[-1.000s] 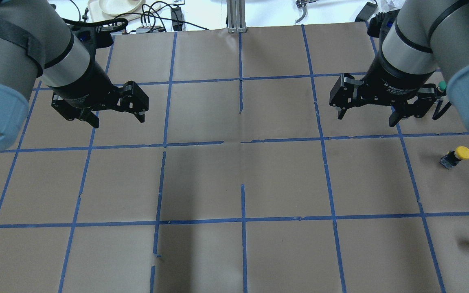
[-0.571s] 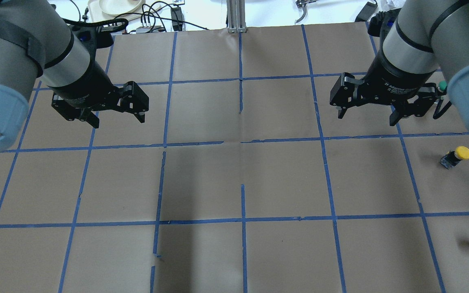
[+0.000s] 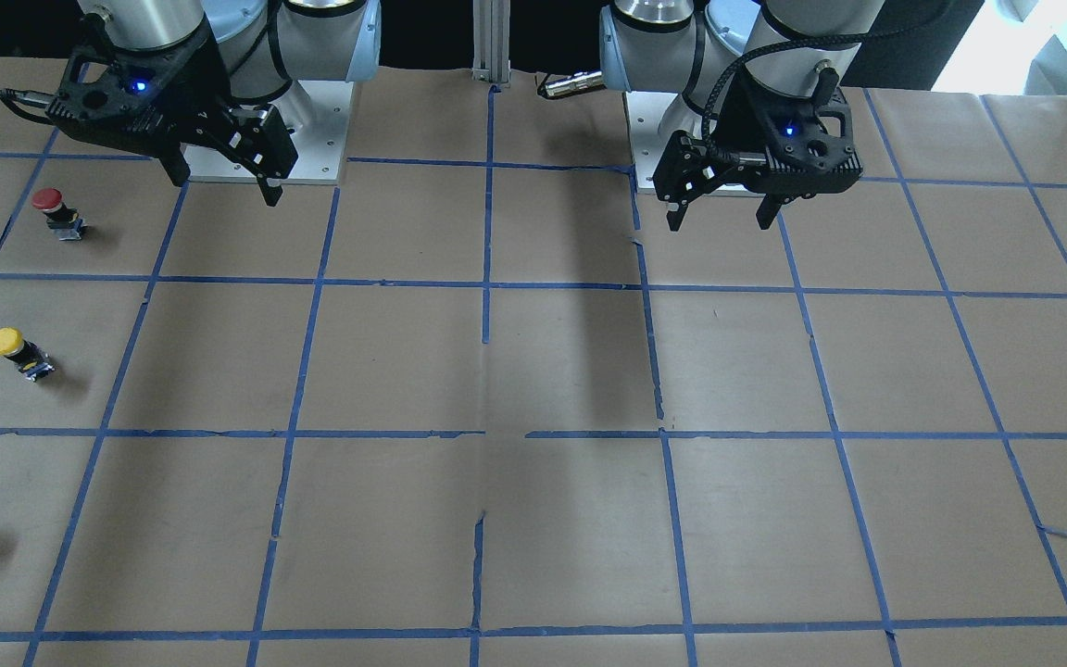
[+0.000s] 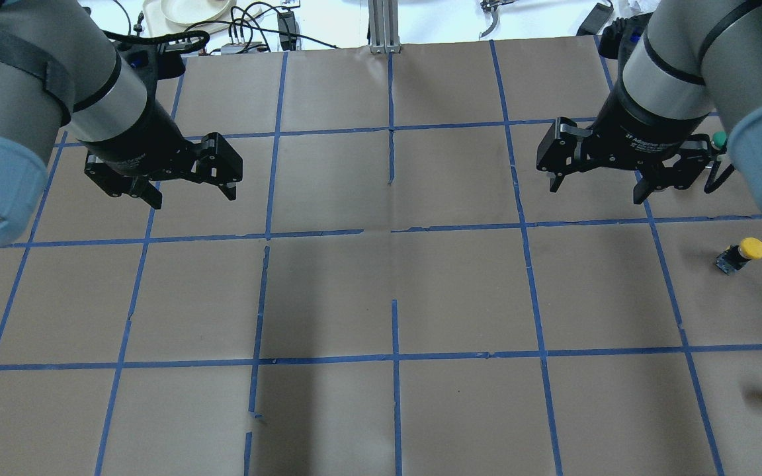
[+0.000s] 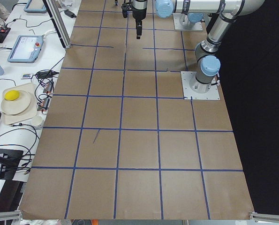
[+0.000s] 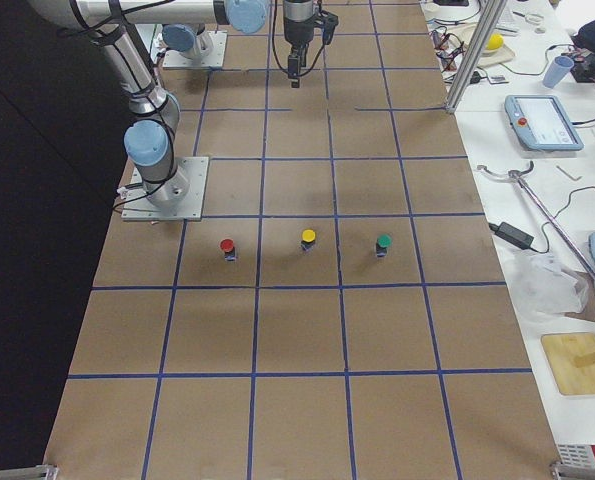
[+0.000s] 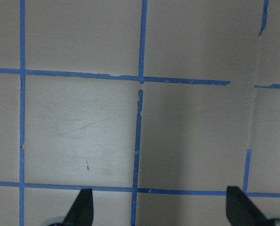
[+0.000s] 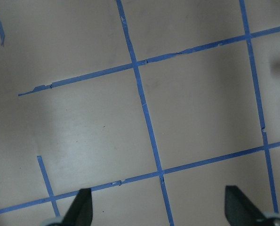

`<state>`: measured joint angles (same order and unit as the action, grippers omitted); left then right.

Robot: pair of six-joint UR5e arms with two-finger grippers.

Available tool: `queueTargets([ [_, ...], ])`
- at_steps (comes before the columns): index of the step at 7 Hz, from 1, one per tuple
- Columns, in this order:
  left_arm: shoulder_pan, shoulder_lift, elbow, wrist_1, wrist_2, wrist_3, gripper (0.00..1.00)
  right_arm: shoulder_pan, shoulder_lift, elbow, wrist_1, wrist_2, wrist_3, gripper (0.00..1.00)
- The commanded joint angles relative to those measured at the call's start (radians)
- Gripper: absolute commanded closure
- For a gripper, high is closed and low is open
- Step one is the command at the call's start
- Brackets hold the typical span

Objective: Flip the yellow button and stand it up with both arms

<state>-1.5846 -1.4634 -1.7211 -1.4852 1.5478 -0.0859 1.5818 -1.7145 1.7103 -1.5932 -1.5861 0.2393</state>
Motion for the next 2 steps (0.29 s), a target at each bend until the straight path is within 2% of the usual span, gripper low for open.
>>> queueTargets([
  [1, 0.000, 0.000, 0.000, -0.001, 0.000, 0.000, 0.00, 0.000, 0.000, 0.000, -0.001, 0.000, 0.000, 0.00],
  [2, 0.000, 0.000, 0.000, -0.003, 0.000, 0.000, 0.00, 0.001, 0.000, 0.000, -0.002, 0.002, 0.000, 0.00],
])
